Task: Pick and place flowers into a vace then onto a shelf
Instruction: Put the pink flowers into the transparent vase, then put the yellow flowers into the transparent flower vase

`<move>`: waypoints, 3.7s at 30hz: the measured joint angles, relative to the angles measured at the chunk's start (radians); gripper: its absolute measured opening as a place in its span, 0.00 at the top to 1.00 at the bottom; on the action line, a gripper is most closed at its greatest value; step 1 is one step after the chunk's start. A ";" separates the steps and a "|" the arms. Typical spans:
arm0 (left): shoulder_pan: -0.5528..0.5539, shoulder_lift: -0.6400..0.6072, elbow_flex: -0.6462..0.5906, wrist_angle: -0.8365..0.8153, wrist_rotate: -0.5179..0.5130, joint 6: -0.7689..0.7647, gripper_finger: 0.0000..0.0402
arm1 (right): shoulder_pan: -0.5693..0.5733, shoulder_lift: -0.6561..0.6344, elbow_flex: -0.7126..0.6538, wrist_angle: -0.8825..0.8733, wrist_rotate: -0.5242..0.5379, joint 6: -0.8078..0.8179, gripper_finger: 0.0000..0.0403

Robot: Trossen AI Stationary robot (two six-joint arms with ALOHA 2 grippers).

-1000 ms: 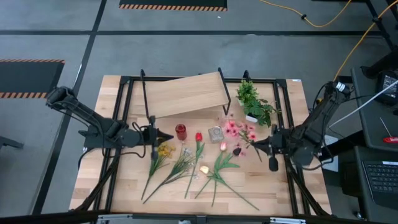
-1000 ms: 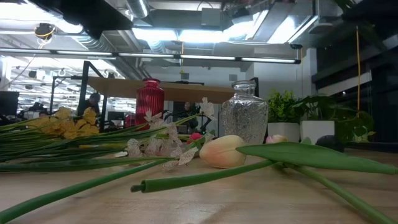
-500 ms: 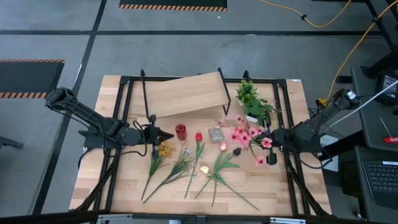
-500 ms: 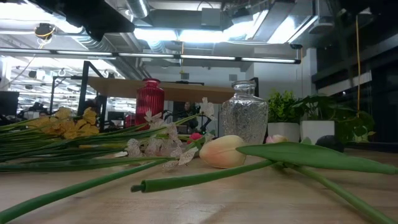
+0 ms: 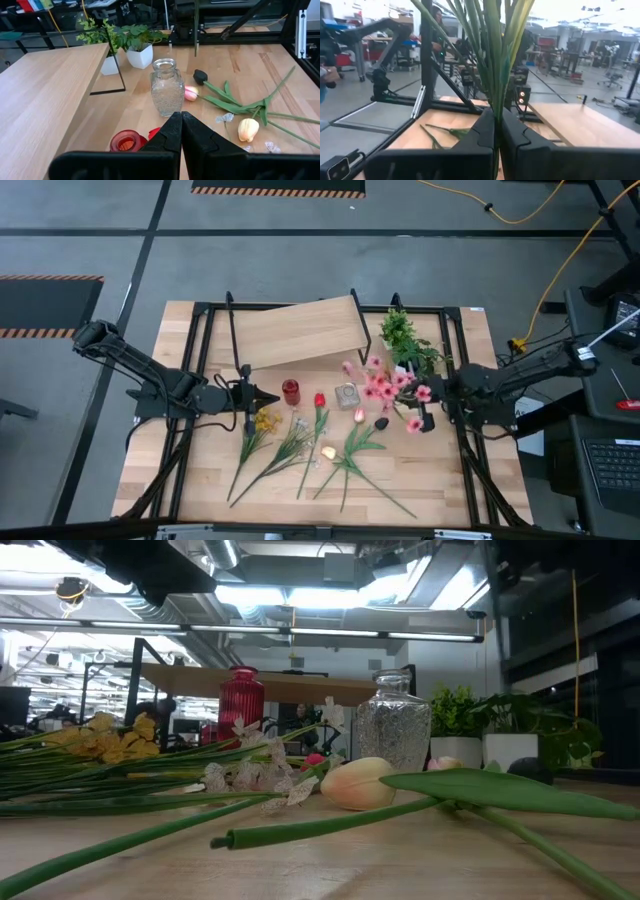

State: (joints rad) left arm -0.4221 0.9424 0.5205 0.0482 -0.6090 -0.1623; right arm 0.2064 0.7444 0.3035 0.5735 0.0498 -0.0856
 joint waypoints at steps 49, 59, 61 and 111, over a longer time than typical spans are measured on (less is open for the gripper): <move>-0.002 0.000 0.000 -0.002 0.000 0.000 0.99 | -0.302 0.546 0.217 0.292 -0.223 0.038 0.99; -0.002 0.000 0.000 -0.023 0.000 0.000 0.99 | -0.302 0.546 0.089 0.487 -0.197 0.058 0.99; -0.002 0.000 0.000 -0.023 0.000 0.000 0.99 | -0.302 0.548 0.084 0.489 -0.196 0.061 0.99; -0.002 0.000 0.000 -0.029 0.007 0.000 0.99 | -0.301 0.521 0.138 0.098 -0.191 0.077 0.65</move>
State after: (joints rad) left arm -0.4236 0.9421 0.5205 0.0194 -0.6018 -0.1627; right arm -0.0951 1.2655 0.4416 0.6718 -0.1417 -0.0082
